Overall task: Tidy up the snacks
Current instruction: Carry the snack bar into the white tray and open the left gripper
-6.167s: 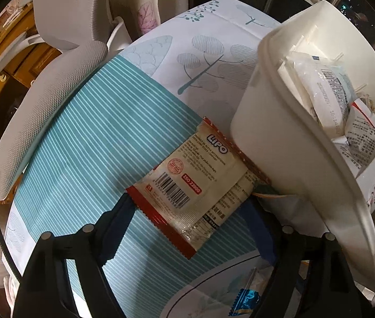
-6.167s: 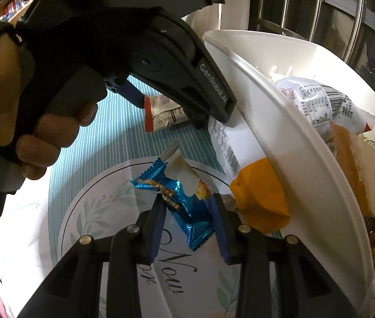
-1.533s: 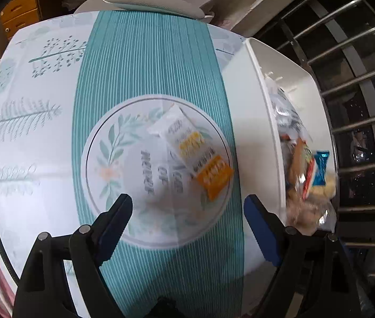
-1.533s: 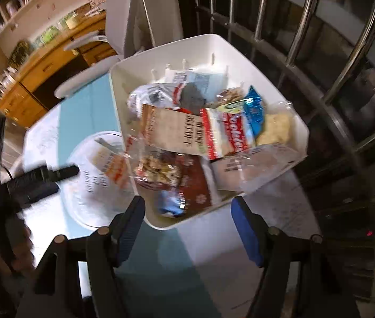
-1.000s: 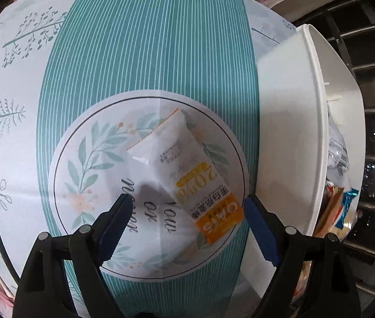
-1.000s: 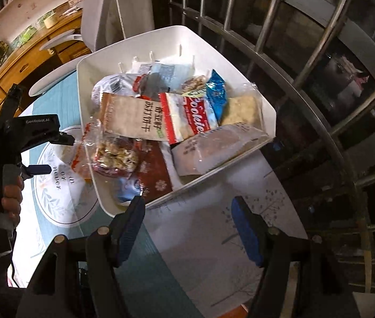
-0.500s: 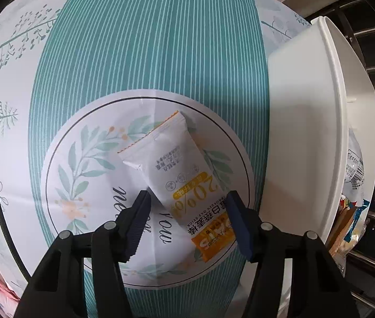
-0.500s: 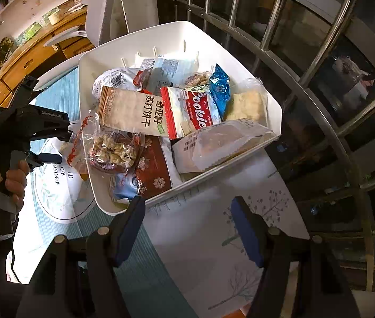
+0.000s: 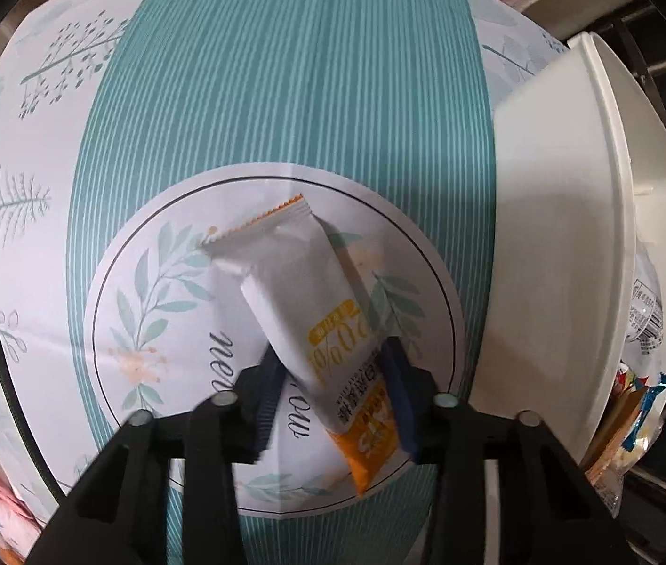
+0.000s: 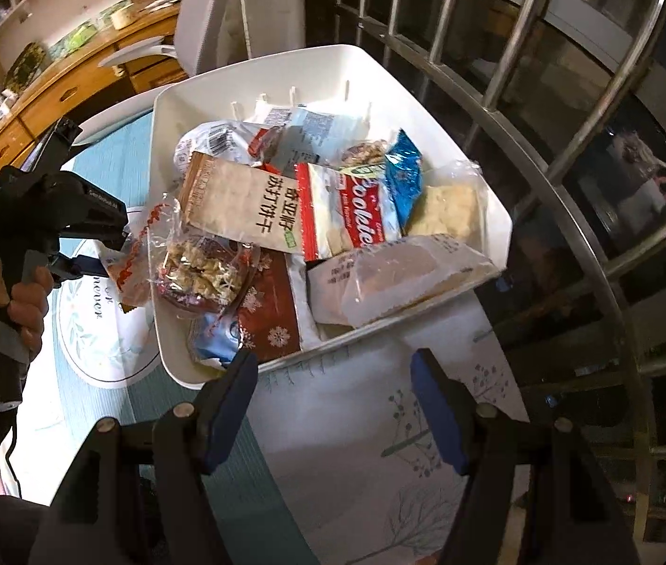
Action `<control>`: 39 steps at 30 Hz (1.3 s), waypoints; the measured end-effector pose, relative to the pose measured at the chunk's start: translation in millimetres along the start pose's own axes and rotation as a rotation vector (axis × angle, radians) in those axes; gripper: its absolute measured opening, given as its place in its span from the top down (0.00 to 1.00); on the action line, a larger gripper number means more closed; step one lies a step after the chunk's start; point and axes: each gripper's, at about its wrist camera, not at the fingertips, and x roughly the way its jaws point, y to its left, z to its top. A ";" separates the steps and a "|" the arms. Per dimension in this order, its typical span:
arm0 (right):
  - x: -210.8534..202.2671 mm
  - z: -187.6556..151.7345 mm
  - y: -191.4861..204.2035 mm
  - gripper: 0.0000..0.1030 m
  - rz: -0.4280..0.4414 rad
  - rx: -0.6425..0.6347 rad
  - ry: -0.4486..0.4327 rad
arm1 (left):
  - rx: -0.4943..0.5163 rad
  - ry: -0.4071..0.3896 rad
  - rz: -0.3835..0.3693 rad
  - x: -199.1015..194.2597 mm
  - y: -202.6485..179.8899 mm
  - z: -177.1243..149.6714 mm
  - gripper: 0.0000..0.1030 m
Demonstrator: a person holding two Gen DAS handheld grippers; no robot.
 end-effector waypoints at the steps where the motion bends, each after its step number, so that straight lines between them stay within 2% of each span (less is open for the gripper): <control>1: 0.8 1.2 0.0 0.34 0.009 -0.009 0.001 | -0.014 0.002 -0.009 0.2 1.1 -0.9 0.66; 8: 4.9 9.8 -2.2 0.34 0.064 -0.108 0.005 | -0.087 0.020 0.004 1.9 1.7 -17.2 0.68; 16: 5.6 26.6 -15.0 0.34 0.128 -0.249 0.012 | -0.189 0.043 0.041 0.4 -2.6 -53.4 0.83; 21: 3.8 36.9 -30.6 0.34 0.164 -0.303 0.000 | -0.210 0.035 0.064 -8.5 -16.2 -76.0 0.86; 28: 1.5 47.1 -48.8 0.34 0.221 -0.344 -0.015 | -0.213 0.007 0.074 -48.0 -37.5 -110.6 0.86; 33: 2.7 48.0 -53.8 0.34 0.273 -0.375 -0.011 | -0.185 -0.031 0.078 -94.4 -64.8 -135.4 0.86; 34: 2.0 47.8 -53.2 0.34 0.281 -0.378 -0.011 | -0.175 -0.036 0.081 -104.0 -53.2 -132.4 0.86; 37: 2.5 49.4 -55.3 0.34 0.319 -0.379 -0.017 | -0.123 -0.070 0.095 -141.8 -61.3 -142.0 0.86; 39: 2.5 51.3 -57.6 0.34 0.339 -0.371 -0.021 | -0.096 -0.088 0.100 -157.9 -61.5 -135.0 0.85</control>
